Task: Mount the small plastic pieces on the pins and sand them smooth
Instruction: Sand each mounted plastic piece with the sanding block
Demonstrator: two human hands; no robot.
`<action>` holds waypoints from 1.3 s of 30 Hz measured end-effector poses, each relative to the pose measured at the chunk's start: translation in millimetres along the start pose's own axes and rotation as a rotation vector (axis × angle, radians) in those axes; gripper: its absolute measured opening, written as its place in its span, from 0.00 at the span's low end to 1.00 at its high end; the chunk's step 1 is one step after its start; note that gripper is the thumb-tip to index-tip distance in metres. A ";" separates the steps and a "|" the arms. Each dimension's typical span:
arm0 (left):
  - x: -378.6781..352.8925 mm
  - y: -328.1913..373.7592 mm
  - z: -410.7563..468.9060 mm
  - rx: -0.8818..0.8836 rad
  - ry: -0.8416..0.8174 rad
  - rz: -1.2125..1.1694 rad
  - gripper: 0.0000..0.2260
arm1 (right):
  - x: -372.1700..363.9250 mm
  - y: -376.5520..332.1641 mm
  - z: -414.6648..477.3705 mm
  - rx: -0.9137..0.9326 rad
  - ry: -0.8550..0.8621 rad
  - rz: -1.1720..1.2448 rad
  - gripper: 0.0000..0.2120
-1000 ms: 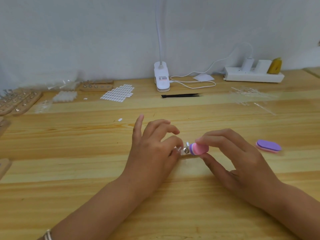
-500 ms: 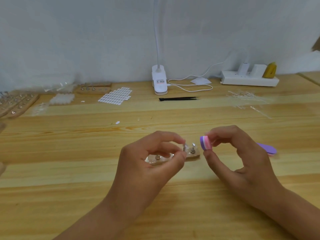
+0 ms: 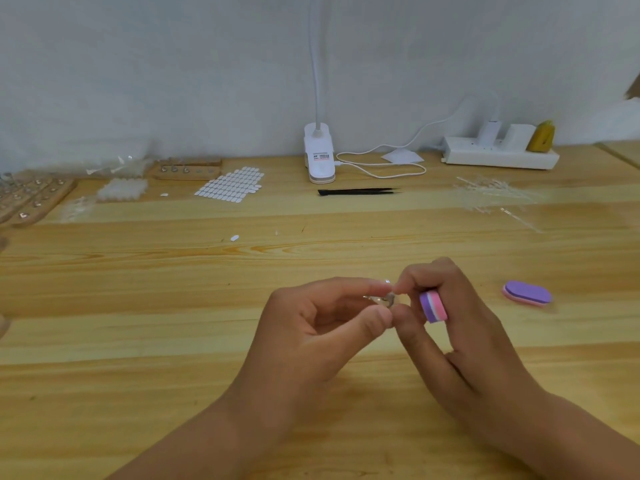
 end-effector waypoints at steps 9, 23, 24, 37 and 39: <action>-2.0 -2.9 0.5 -0.021 -0.029 0.010 0.16 | 1.9 4.3 -3.2 -0.045 0.021 0.133 0.03; 5.3 6.6 -2.6 -0.095 0.075 0.232 0.12 | 17.4 21.2 -1.3 -0.074 0.052 -0.004 0.14; 5.9 6.8 -2.7 -0.096 0.083 0.239 0.13 | 17.0 18.7 -1.0 -0.053 0.070 0.031 0.17; 5.9 18.3 -4.7 -0.184 0.099 0.309 0.14 | 21.3 9.0 -4.1 0.085 0.226 0.104 0.13; 3.9 18.3 -4.2 -0.189 0.079 0.333 0.14 | 17.8 4.2 -5.3 0.131 0.207 0.034 0.12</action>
Point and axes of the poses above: each hand's wrist, its own z-axis towards the middle knuckle, its own x-axis out of the back of the hand, y = z × x, the point moved 6 cm from there along z, towards the middle knuckle, and after that the axes turned 14 degrees about -y, right-handed, at the moved point
